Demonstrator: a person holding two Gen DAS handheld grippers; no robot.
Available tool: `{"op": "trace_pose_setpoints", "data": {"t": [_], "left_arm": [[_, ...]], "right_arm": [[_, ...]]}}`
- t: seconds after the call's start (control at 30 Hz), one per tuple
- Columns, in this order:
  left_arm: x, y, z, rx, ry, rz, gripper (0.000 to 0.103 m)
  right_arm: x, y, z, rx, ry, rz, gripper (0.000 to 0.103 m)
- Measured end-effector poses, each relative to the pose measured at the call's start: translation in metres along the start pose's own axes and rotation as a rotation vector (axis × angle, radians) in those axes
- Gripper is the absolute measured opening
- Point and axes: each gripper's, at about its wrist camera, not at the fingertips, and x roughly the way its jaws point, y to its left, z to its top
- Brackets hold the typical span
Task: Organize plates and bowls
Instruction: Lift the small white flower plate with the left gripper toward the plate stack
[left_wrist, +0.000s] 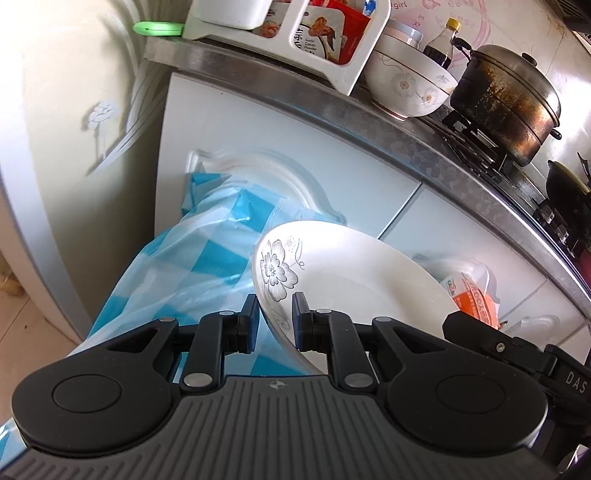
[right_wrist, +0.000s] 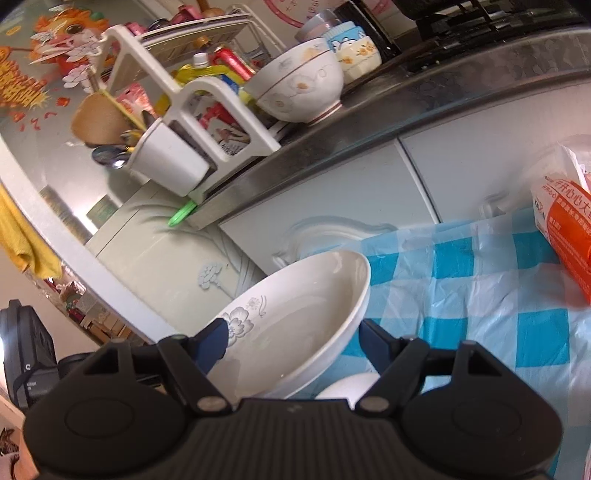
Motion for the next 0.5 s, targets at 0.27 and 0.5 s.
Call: {"op": "trace_pose_setpoints", "data": {"t": [0.27,0.5], "left_arm": [[-0.033,0.012,-0.018,-0.009,0.005,0.02,0.015],[-0.059,0.027,-0.038,-0.008,0.016,0.05,0.016]], "right_arm": [[-0.019,0.02,-0.023,-0.031,0.026,0.045,0.078],[-0.032,0.042,-0.046,-0.088,0.056,0.077,0.078]]}}
